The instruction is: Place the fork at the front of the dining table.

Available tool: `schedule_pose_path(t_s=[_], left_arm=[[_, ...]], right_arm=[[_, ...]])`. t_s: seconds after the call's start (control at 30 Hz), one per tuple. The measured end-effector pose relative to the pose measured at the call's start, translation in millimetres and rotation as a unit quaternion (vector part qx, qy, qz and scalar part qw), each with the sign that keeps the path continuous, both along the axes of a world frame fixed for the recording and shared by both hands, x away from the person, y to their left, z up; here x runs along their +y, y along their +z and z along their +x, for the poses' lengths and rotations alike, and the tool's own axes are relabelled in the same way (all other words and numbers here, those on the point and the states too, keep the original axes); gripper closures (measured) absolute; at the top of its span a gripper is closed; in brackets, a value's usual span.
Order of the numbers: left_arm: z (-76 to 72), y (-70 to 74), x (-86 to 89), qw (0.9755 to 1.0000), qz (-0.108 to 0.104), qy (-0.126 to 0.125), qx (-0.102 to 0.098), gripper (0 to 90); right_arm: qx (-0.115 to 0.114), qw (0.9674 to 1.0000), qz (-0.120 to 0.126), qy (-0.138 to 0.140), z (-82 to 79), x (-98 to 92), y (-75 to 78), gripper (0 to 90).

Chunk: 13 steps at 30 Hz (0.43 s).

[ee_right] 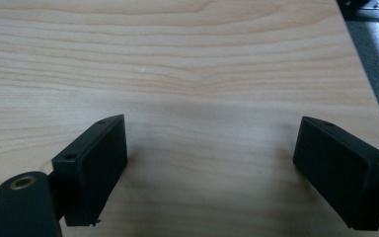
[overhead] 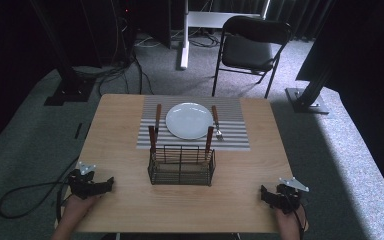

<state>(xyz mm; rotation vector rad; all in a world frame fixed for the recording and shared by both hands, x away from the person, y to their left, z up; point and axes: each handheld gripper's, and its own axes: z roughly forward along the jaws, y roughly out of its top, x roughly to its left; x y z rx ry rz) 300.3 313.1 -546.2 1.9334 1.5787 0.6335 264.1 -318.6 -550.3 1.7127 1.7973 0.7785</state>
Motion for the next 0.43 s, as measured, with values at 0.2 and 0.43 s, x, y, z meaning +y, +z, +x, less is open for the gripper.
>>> schedule_pose_path(t_s=[0.2, 0.43], left_arm=[[0.0, 0.0, 0.0, 1.0, 0.0, 0.0, 0.0, 0.0], [0.1, 0.1, 0.0, 1.0, 0.0, 0.0, 0.0, 0.0]], right_arm=[[-0.001, 0.9999, 0.001, -0.014, -5.7, -4.3, -0.3, 12.6], [-0.001, 0.9999, 0.001, -0.014, -5.6, -4.4, -0.2, 12.5]])
